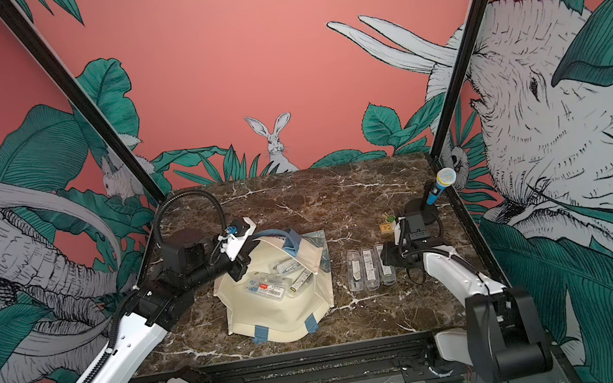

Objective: Take out the compass set from the canvas bag
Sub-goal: Place the compass set at the center of the board, then pick up the compass set from the canvas bag.

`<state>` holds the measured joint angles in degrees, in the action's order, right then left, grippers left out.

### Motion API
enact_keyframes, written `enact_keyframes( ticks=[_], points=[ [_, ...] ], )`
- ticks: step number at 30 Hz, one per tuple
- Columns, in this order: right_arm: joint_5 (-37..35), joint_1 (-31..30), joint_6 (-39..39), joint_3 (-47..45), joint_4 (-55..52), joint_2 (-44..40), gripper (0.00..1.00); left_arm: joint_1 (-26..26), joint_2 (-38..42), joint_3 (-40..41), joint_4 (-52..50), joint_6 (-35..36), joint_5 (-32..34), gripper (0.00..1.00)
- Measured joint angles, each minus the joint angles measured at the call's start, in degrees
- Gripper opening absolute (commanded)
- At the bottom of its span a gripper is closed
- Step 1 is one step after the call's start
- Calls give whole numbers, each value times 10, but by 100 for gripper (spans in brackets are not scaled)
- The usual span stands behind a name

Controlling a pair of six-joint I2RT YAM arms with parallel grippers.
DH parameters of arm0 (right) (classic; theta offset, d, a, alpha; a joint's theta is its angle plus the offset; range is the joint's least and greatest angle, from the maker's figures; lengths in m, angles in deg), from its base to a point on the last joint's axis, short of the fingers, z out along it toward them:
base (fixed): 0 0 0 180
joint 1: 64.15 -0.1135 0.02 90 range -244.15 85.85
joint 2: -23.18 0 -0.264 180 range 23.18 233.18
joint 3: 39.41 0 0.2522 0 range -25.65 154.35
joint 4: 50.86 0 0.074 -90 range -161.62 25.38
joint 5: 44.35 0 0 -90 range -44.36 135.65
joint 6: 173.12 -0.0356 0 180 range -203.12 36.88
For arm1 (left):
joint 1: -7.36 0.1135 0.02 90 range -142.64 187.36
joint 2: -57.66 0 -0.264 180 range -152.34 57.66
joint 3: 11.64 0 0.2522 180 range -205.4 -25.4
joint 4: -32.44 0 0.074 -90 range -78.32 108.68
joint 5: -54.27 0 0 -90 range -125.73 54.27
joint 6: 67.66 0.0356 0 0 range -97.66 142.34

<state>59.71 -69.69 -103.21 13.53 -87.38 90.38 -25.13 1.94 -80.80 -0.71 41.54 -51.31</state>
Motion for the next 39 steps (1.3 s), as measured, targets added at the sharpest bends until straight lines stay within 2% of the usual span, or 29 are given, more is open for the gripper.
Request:
enact_keyframes(
  ticks=[3,8,11,15,17,20,23,28,34,39],
  points=[
    [-5,-52,18,23,-28,-85,50,0,0,0,0,-2,0,0],
    [-16,-209,64,55,-56,-222,49,0,0,0,0,-7,2,0],
    [-28,-307,91,78,-59,-260,49,0,0,0,0,-13,2,0],
    [-75,-447,136,123,-54,-236,49,0,-1,0,0,-24,3,0],
    [-108,-524,168,145,-44,-192,49,0,-1,0,0,-31,5,0],
    [-146,-602,209,165,-13,-113,46,0,-1,0,0,-41,8,0],
    [-169,-639,238,172,27,-18,40,0,-1,0,0,-50,12,0],
    [-211,-649,280,174,89,110,37,-1,-1,0,4,-72,14,0],
    [-241,-628,309,195,153,239,37,-7,5,8,7,-93,17,0],
    [-249,-598,313,221,191,320,42,-9,18,18,11,-100,16,0]
  ],
)
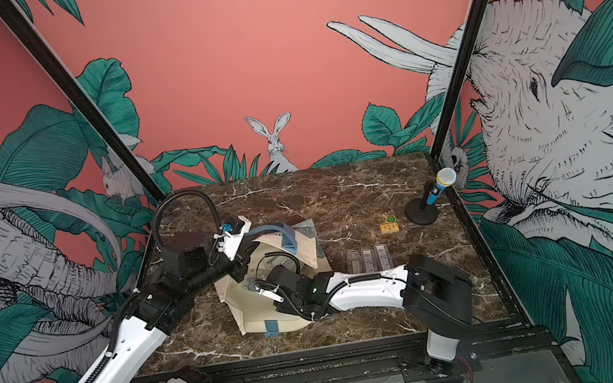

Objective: Take out the compass set from the canvas bag
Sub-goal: Pick up the compass set from the canvas bag.

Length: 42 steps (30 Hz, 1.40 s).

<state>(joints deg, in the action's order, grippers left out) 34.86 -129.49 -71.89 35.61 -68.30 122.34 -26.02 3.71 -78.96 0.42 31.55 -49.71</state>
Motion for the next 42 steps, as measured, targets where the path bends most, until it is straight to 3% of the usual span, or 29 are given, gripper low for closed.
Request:
enact_keyframes(
  ticks=[13,19,31,42],
  points=[
    [-5,13,6,46,64,68,56,-1,13,11,4,-9,-19,0],
    [10,38,-22,65,70,118,57,-3,13,14,3,-11,-20,0],
    [42,60,-107,76,42,121,36,-3,15,19,4,-11,-20,0],
    [63,61,-141,92,1,120,23,-3,15,20,6,-11,-14,0]
  ],
)
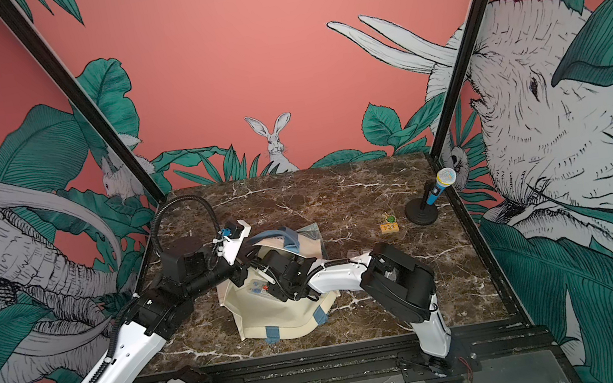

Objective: Take out the compass set from the canvas bag
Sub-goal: Pick up the compass set from the canvas bag.

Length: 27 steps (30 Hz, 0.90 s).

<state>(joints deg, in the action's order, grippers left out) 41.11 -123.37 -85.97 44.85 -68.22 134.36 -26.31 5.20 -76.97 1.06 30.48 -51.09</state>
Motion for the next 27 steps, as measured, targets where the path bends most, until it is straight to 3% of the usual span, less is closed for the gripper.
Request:
enact_keyframes(
  ticks=[9,27],
  points=[
    [7,0,-10,0,-52,-30,17,0,4,0,1,0,3,0],
    [5,-12,-46,-32,-137,-150,15,0,10,6,15,4,35,0]
  ],
)
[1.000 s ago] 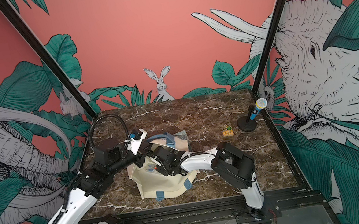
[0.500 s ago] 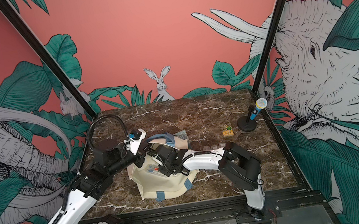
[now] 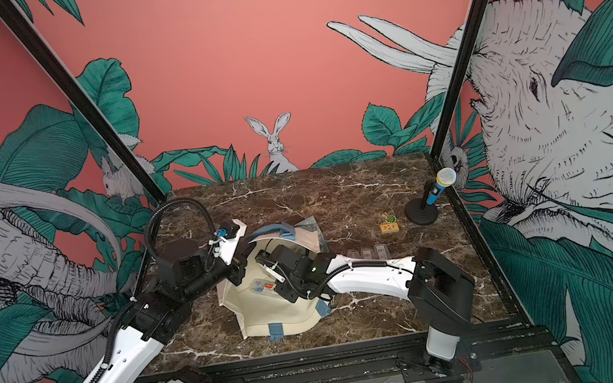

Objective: Take out the compass set from the canvas bag
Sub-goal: Pick up the compass set from the canvas bag.

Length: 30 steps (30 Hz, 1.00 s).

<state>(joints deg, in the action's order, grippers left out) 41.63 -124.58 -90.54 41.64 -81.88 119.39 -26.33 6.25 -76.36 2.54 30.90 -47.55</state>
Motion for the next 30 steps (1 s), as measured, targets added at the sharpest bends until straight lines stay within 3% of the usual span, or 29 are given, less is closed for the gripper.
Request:
enact_keyframes(
  ticks=[11,22,30],
  points=[
    [-1,-15,-34,-57,-35,-98,14,0,-25,-4,11,-3,4,0],
    [-16,-29,-57,-63,-49,-141,14,0,-32,-7,10,-5,11,0],
    [-25,-74,-93,-62,-103,-233,13,0,-37,-30,-12,-4,13,0]
  ],
)
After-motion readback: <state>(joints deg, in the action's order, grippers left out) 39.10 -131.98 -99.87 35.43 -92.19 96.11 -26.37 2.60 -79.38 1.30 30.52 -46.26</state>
